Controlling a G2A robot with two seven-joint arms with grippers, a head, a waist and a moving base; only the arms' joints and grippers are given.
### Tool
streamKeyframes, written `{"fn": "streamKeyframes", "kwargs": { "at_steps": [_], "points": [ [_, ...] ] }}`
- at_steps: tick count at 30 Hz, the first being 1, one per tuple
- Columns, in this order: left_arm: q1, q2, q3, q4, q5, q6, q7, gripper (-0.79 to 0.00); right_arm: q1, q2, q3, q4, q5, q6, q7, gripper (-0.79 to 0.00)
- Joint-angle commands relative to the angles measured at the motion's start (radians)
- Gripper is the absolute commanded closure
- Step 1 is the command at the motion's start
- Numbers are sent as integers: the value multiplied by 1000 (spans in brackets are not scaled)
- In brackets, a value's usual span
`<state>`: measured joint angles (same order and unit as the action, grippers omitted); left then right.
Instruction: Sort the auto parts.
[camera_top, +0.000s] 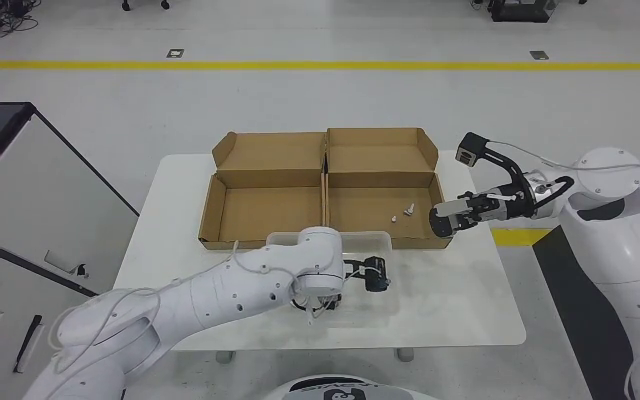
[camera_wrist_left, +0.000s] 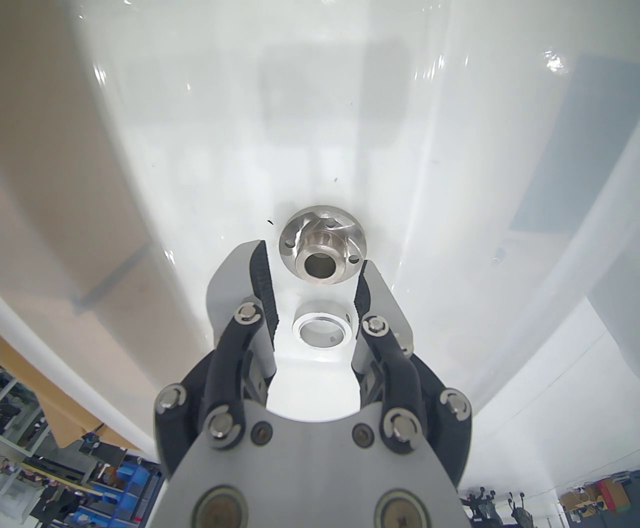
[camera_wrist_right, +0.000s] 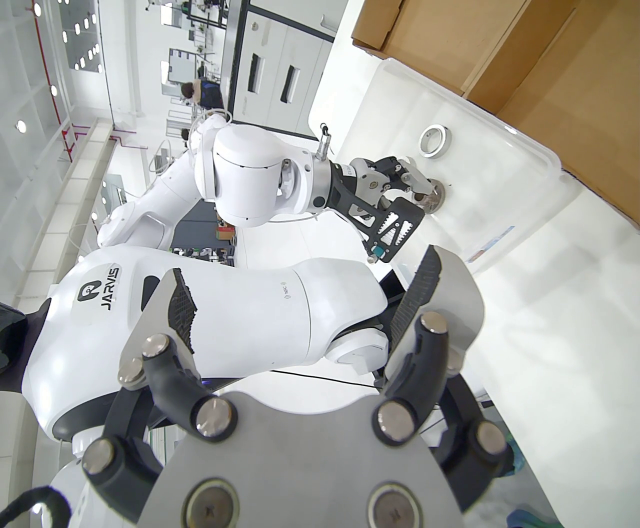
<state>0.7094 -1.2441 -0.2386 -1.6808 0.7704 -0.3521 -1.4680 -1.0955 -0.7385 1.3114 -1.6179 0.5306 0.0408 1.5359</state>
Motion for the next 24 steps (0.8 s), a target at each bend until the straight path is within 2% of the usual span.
{"fn": "streamKeyframes", "kwargs": {
  "at_steps": [1, 14, 24],
  "points": [
    [-1, -1, 4, 2, -3, 0, 0, -360, 0, 0, 0, 0, 0, 0, 0, -785],
    [1, -6, -2, 29, -27, -2, 2, -357, 0, 0, 0, 0, 0, 0, 0, -785],
    [-17, -16, 25, 63, -65, -8, 8, -342, 0, 0, 0, 0, 0, 0, 0, -785]
  ]
}}
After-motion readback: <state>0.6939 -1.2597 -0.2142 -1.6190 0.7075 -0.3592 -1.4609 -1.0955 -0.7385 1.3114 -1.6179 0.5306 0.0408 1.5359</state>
